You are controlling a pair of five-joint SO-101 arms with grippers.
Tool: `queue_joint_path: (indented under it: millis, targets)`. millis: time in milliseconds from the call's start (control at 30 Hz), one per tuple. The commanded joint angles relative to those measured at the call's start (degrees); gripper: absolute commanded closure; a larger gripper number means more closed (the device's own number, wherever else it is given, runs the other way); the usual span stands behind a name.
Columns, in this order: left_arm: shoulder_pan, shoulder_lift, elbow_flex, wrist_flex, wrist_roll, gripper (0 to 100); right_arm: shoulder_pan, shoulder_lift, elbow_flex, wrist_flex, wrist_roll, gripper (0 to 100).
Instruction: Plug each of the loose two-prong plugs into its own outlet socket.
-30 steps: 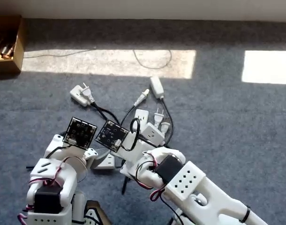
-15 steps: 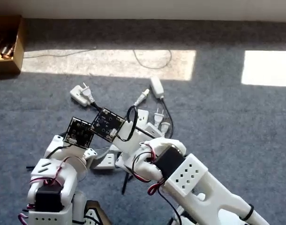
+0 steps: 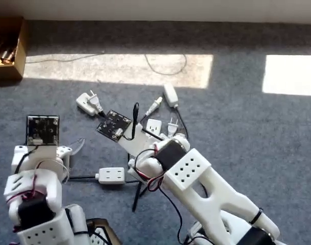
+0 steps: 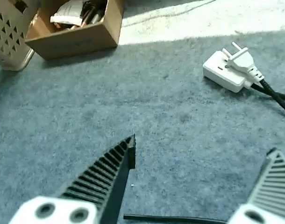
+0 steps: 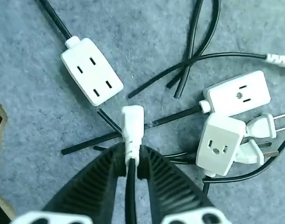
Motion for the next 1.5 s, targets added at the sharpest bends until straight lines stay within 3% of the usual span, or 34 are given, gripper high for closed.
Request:
queue_joint_path:
  millis: [0,100,333,500,600,867,1467]
  targets:
    - [-2.8,18.6,-8.3,-1.1,0.5,60,0.5,2.4,-9.1,4.4,-3.0,99.1]
    - [-5.4,32.7,-14.2,-1.2,0.5,60,-1.5,6.5,-14.6,8.7,-6.1,99.1]
    - [-10.7,57.4,-26.8,-1.3,0.4,60,-3.0,17.9,-18.3,11.8,-21.6,98.7]
    - [-12.9,72.3,-34.9,-1.4,0.4,60,-4.7,19.6,-18.3,11.2,-47.9,98.6]
    - [-14.0,79.9,-40.4,-1.1,0.3,60,-4.4,19.6,-18.4,11.0,-54.0,98.8]
    - [-13.8,91.4,-45.9,-1.1,0.4,60,-9.9,19.6,-21.4,11.2,-58.2,99.0]
    - [-12.1,92.3,-45.4,-1.6,0.4,60,-10.0,22.1,-23.0,8.5,-59.6,99.1]
